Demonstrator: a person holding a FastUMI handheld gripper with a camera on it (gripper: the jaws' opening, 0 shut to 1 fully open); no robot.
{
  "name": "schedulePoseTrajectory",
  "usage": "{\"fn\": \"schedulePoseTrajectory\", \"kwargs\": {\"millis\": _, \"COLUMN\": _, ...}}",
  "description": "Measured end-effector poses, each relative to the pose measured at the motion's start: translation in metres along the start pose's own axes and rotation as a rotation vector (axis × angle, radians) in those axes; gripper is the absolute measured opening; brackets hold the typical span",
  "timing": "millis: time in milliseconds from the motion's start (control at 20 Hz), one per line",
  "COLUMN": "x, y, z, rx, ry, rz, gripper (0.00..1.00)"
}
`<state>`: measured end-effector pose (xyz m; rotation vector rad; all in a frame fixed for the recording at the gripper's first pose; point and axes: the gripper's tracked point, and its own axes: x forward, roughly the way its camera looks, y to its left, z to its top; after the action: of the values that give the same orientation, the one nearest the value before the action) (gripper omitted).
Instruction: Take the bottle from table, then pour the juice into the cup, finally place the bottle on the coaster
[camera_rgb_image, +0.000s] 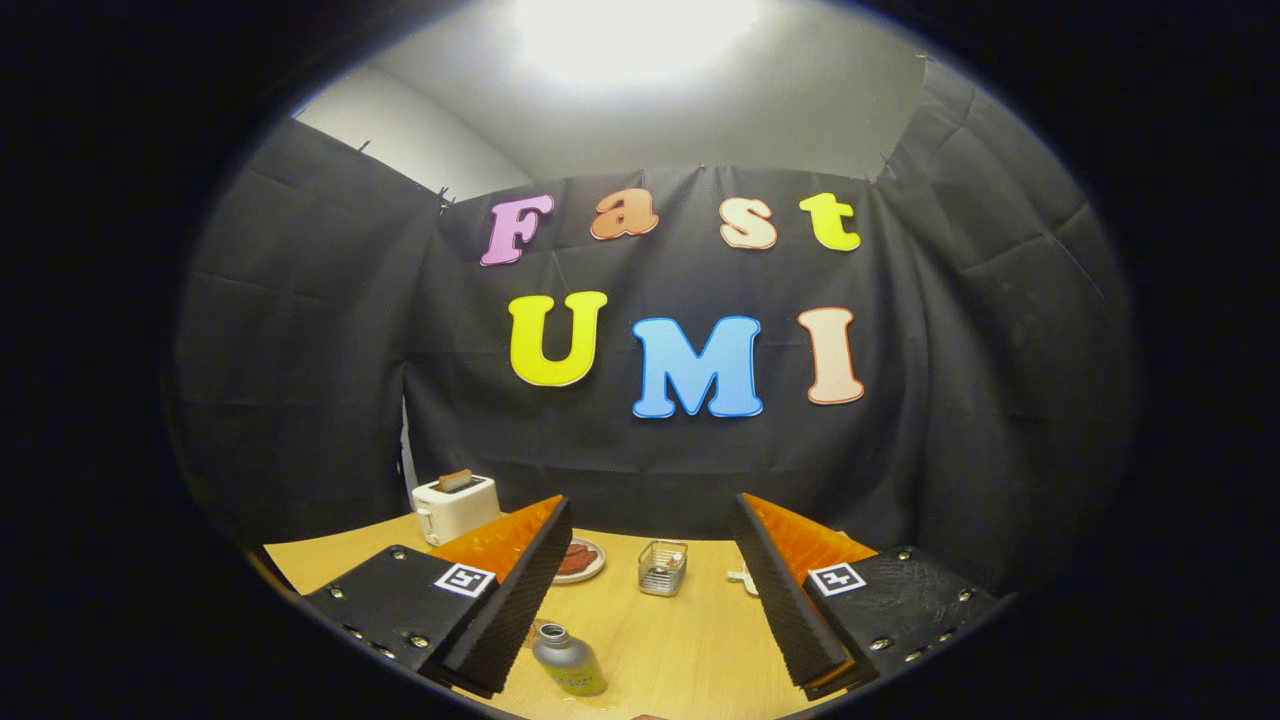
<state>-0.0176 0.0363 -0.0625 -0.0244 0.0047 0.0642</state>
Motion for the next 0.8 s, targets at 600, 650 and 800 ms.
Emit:
{"fn": "schedulePoseTrajectory", "kwargs": {"millis": 600, "x": 0.005, "y": 0.047, "z": -0.125, "rx": 0.068, "ry": 0.050, "rz": 0.046, "gripper": 0.99}}
{"fn": "schedulePoseTrajectory", "kwargs": {"millis": 650, "x": 0.007, "y": 0.049, "z": -0.132, "rx": 0.077, "ry": 0.059, "rz": 0.049, "gripper": 0.98}}
{"fn": "schedulePoseTrajectory", "kwargs": {"millis": 800, "x": 0.013, "y": 0.055, "z": -0.155, "rx": 0.081, "ry": 0.076, "rz": 0.040, "gripper": 0.98}}
